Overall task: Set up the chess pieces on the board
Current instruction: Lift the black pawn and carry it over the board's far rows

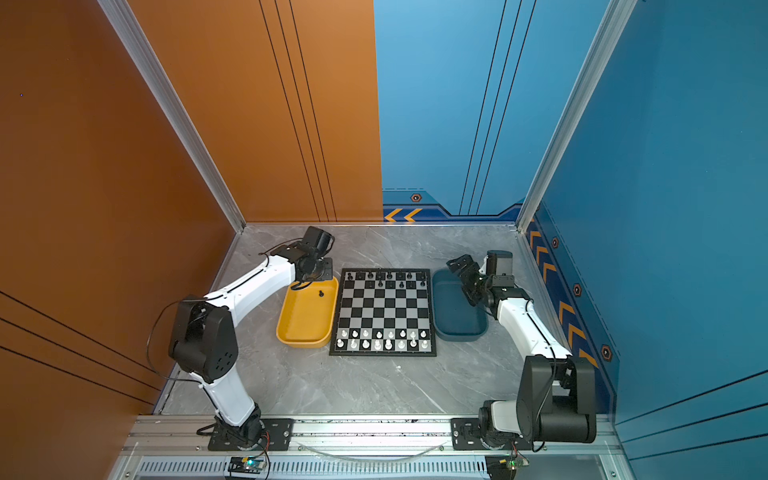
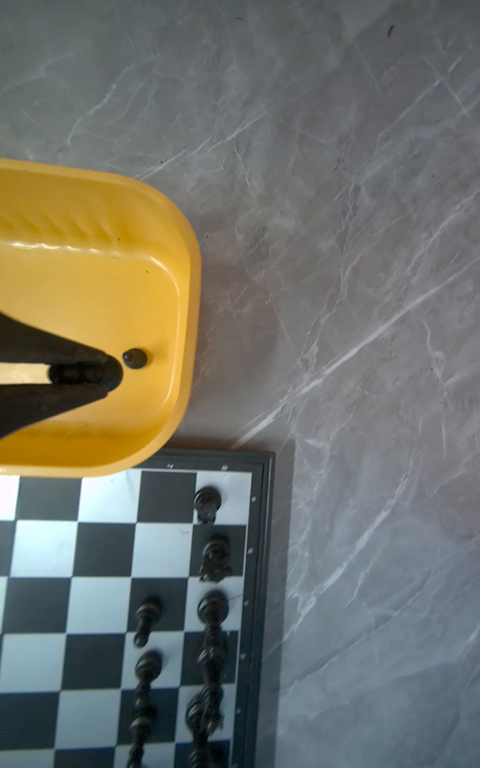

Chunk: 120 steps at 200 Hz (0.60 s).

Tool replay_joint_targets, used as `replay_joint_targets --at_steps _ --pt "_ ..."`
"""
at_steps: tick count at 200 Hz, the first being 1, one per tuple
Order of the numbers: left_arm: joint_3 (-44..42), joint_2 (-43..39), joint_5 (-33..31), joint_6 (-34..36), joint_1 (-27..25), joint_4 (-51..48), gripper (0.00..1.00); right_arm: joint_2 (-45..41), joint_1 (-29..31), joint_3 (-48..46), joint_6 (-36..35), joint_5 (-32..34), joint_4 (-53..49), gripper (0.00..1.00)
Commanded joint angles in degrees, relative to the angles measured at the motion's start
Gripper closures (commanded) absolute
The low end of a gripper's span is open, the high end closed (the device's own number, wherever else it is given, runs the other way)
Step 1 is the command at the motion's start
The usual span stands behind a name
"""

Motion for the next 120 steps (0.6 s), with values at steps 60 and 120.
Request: replay_joint_targets --at_steps 60,120 --pt "11.59 10.25 2.82 1.96 -7.74 -3.28 0.95 -1.82 -1.48 0.50 -1.02 -0.40 -1.89 0.00" --pt "14.52 15.57 3.74 0.49 -10.16 -3.21 0.95 -1.16 -2.36 0.21 -1.10 -0.99 -1.54 0.00"
